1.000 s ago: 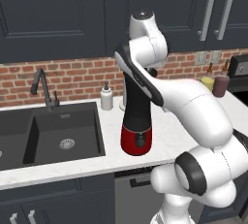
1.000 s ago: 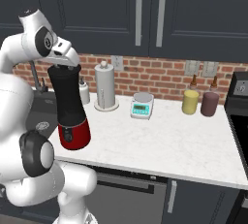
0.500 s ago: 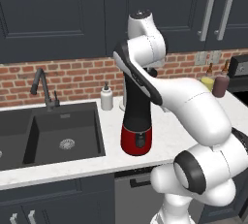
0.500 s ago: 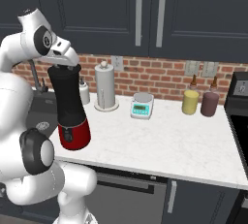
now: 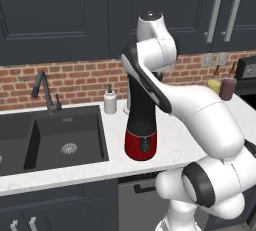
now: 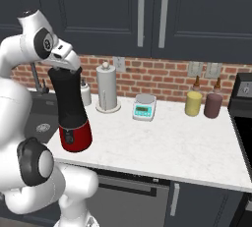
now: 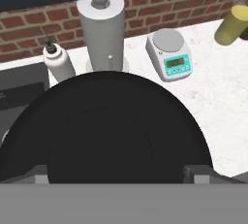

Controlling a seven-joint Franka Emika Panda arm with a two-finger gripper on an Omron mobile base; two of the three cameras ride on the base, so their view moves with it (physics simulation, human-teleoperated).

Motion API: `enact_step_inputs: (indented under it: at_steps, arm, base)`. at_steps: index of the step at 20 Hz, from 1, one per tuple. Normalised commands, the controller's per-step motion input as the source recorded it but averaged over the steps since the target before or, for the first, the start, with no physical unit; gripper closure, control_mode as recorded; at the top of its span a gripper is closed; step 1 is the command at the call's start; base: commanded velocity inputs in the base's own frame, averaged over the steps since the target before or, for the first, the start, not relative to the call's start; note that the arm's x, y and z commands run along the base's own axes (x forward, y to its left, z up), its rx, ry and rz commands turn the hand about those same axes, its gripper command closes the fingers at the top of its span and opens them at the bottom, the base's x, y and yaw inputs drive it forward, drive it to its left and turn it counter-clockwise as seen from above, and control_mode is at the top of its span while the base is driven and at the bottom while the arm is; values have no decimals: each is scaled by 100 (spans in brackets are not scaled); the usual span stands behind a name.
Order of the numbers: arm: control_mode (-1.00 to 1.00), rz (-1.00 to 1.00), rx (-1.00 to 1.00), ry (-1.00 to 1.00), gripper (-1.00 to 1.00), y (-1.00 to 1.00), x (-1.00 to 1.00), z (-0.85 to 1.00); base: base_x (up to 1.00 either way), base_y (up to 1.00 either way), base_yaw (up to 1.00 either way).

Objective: Close the lid blender by securely placing the lid on top.

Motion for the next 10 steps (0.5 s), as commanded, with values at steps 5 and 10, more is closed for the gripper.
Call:
enact_step_inputs:
  at_steps: [5, 10]
  arm:
    - [-100, 0, 0, 0, -100, 0, -58, -61]
    - [-100, 0, 0, 0, -100, 0, -60, -55]
  base:
    - [0, 0, 0]
    - [0, 0, 0]
